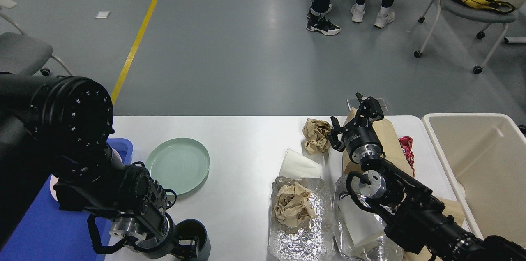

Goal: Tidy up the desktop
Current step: 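Lower the left gripper onto the dark green cup and grasp it, then lift the dark green cup and carry it off the table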

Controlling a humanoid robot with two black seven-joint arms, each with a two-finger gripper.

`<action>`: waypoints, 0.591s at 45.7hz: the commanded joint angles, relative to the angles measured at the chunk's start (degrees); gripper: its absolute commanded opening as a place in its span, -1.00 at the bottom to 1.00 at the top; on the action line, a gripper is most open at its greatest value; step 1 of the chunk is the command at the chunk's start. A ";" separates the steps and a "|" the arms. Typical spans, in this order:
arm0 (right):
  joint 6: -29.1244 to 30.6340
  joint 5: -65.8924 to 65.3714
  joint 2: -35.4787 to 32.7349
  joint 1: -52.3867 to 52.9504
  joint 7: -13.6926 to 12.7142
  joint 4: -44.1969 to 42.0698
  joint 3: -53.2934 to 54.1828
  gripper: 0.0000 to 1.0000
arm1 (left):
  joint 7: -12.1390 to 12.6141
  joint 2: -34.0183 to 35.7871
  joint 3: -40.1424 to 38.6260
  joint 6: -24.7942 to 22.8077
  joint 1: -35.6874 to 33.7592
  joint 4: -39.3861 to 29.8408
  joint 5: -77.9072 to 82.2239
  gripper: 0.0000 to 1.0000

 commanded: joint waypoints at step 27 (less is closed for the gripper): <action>0.00 0.00 0.00 0.00 0.00 0.00 0.01 1.00 | 0.36 -0.09 1.27 0.09 0.36 0.37 0.90 -0.99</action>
